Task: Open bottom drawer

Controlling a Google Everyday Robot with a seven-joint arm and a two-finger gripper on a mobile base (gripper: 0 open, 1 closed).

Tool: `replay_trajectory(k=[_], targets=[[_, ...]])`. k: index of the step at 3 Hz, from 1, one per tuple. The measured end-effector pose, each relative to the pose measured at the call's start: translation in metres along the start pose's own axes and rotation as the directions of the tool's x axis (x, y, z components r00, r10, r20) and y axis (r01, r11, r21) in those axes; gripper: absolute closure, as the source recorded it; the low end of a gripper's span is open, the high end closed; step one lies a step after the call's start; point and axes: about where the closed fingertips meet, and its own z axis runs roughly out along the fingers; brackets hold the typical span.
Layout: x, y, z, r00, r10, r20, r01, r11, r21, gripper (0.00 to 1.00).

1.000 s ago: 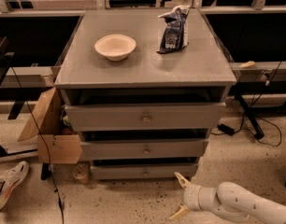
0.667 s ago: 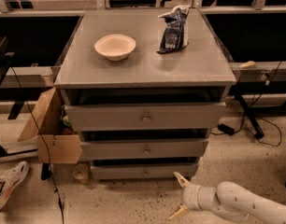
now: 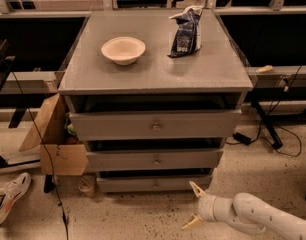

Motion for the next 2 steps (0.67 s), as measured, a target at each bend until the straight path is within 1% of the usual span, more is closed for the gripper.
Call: replay_trajectory(k=[1,2], targets=[[0.033,-0.022,0.025,0.998,0.056,-0.011,-0.056,0.9983,-0.016,0.0],[0.072,-0.048,0.055,0.99,0.12,-0.068,-0.121,0.9924,-0.019,0.0]])
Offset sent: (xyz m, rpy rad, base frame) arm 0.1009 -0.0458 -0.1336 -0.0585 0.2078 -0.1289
